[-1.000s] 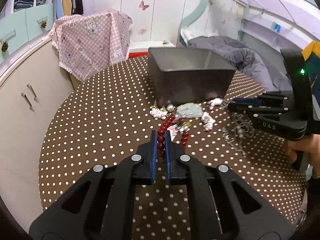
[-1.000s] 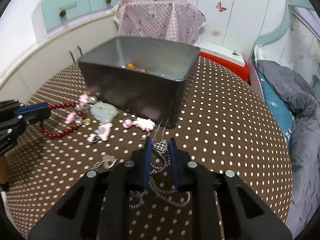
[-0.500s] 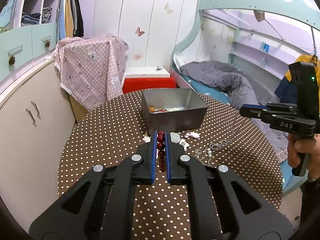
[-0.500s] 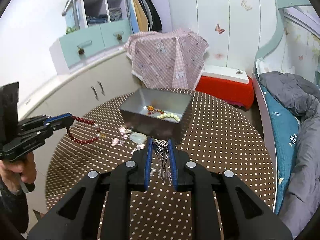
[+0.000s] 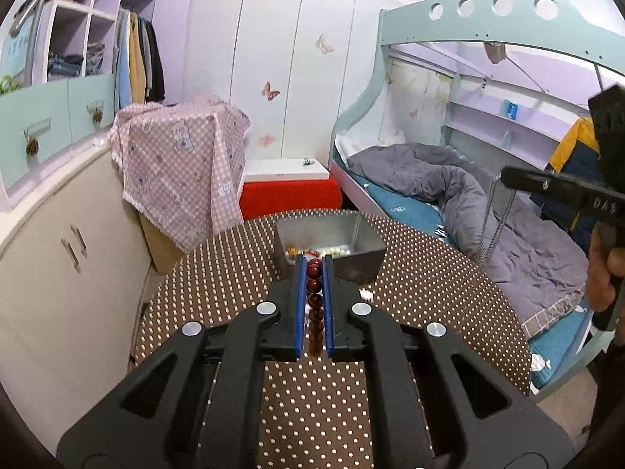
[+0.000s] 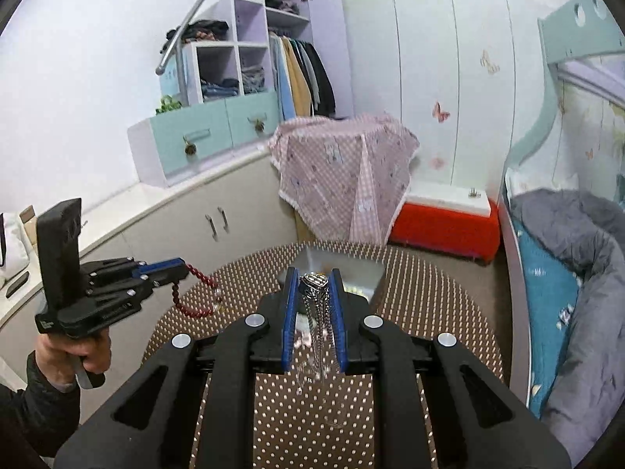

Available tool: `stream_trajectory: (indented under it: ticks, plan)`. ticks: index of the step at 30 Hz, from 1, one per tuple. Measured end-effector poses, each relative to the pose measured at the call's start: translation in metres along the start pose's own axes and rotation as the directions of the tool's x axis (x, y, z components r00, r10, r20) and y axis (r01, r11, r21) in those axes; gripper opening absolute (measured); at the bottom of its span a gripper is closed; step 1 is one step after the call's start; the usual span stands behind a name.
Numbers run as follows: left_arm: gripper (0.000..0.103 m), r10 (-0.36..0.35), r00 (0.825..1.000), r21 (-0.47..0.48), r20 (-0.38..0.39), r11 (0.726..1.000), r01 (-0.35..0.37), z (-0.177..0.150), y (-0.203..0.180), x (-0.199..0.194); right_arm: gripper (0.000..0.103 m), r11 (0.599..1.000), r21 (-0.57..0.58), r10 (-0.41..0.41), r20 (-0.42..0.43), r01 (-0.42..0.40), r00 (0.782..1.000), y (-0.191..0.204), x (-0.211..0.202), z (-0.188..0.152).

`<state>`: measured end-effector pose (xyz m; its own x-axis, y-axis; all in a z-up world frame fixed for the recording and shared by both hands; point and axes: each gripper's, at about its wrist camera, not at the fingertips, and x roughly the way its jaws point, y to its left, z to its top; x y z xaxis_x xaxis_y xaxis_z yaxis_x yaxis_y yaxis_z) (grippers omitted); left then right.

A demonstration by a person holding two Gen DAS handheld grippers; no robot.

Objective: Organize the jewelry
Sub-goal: 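Lift both held pieces over the grey box and release them inside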

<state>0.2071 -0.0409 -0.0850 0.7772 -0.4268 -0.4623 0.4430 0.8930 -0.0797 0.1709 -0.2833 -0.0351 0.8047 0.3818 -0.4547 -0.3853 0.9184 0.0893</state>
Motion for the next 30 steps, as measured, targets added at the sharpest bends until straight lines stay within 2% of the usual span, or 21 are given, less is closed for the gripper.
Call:
stream_trajectory:
  ticks: [5,9,17,24,30]
  plan:
    - [0.008,0.0,1.0,0.011,0.015,1.0,0.0,0.024,0.0,0.003,0.014,0.999,-0.039,0.008,0.044,-0.006,0.999,0.011,-0.003,0.033]
    - [0.008,-0.034,0.999,-0.002,0.023,0.999,0.034,0.046,0.004,0.008,0.014,0.998,-0.056,0.024,0.069,-0.02,0.997,0.017,0.002,0.062]
    - [0.008,-0.067,0.998,0.007,-0.003,0.998,0.067,0.081,-0.002,0.037,0.014,0.999,-0.034,0.021,0.078,-0.019,0.997,0.007,0.031,0.101]
    - [0.008,-0.096,0.993,-0.026,-0.064,0.995,0.094,0.09,-0.004,0.081,0.014,1.0,0.007,0.021,0.026,-0.021,0.999,-0.009,0.071,0.112]
    - [0.009,-0.087,0.99,-0.042,-0.112,0.996,0.083,0.09,0.0,0.112,0.014,0.999,0.05,0.013,-0.031,-0.012,0.999,-0.027,0.105,0.106]
